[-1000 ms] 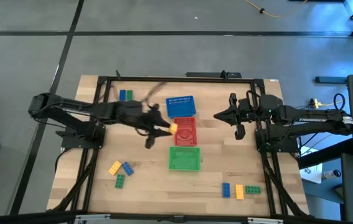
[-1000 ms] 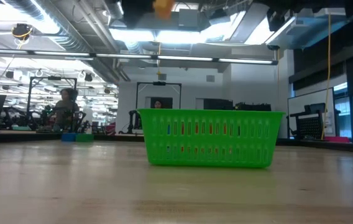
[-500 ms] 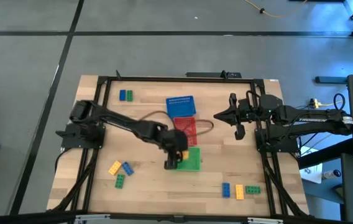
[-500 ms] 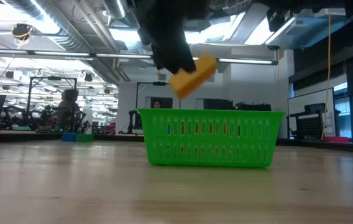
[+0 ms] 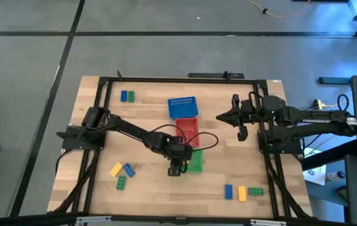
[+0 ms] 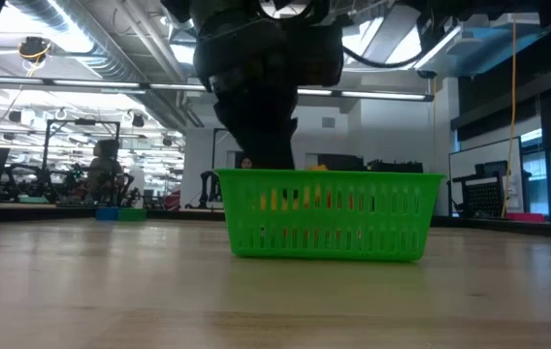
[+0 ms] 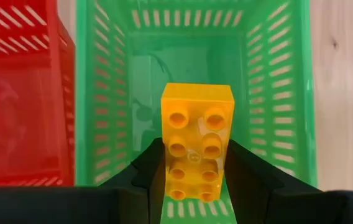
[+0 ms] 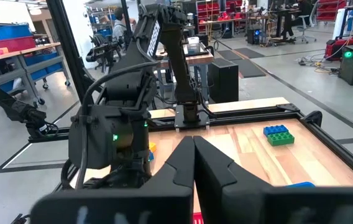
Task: Sort & place blocks by color
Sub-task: Put the top yellow game piece into the green basket, then put the right yellow game piece into the green basket
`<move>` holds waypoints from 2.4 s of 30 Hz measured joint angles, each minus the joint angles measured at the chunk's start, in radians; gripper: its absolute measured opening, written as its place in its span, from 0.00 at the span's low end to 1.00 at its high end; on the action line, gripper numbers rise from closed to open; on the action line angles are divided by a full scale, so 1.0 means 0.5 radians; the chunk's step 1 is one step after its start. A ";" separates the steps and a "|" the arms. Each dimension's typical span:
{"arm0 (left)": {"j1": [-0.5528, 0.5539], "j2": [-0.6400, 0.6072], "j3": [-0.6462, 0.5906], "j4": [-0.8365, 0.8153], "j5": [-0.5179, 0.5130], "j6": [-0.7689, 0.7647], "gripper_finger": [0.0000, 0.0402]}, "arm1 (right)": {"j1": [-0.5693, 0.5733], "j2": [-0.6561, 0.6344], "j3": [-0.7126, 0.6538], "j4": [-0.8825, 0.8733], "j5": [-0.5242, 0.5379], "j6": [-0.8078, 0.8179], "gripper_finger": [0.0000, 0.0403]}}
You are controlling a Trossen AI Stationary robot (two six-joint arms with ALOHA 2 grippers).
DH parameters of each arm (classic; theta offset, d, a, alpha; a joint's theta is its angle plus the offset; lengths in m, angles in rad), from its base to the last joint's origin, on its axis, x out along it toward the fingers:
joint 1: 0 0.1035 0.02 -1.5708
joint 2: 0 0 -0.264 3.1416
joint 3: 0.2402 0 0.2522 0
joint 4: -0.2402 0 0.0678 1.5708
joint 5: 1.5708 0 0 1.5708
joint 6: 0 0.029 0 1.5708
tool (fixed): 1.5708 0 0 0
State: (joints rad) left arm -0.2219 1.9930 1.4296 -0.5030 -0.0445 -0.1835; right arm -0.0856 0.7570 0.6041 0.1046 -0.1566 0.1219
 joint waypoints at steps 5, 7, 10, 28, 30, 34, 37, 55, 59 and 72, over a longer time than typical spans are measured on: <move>0.002 0.000 0.000 -0.007 -0.004 0.037 0.31 | 0.000 0.000 0.000 0.000 -0.003 0.000 0.01; 0.002 0.000 0.000 -0.011 0.017 0.037 0.31 | 0.001 0.000 0.000 0.000 -0.003 0.000 0.01; 0.002 0.000 0.000 -0.011 0.018 0.037 0.31 | 0.001 0.000 0.000 0.001 -0.003 0.003 0.01; 0.002 0.000 -0.001 -0.011 0.024 0.126 0.42 | 0.001 0.000 0.000 0.002 -0.005 0.007 0.01; 0.002 0.000 -0.001 -0.011 0.024 0.126 0.43 | 0.001 0.000 0.000 0.002 -0.005 0.007 0.01; 0.003 0.000 -0.001 -0.011 0.029 0.126 0.45 | 0.001 0.000 0.000 0.002 -0.005 0.007 0.01; 0.011 0.000 -0.001 -0.010 0.090 0.125 0.47 | 0.001 0.000 0.000 0.002 -0.005 0.007 0.01; 0.111 -0.100 0.244 -0.315 0.208 0.334 0.47 | 0.001 0.001 0.000 0.000 -0.005 0.005 0.01; 0.171 -0.224 0.450 -0.540 0.223 0.426 0.46 | 0.001 0.002 -0.001 0.000 -0.005 0.003 0.01; 0.461 -1.372 -0.177 0.396 0.003 0.385 0.46 | 0.001 0.002 -0.001 0.013 -0.005 0.011 0.01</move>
State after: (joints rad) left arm 0.0086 1.3069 1.3410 -0.3047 -0.0429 0.0089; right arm -0.0853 0.7578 0.6037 0.1113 -0.1593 0.1272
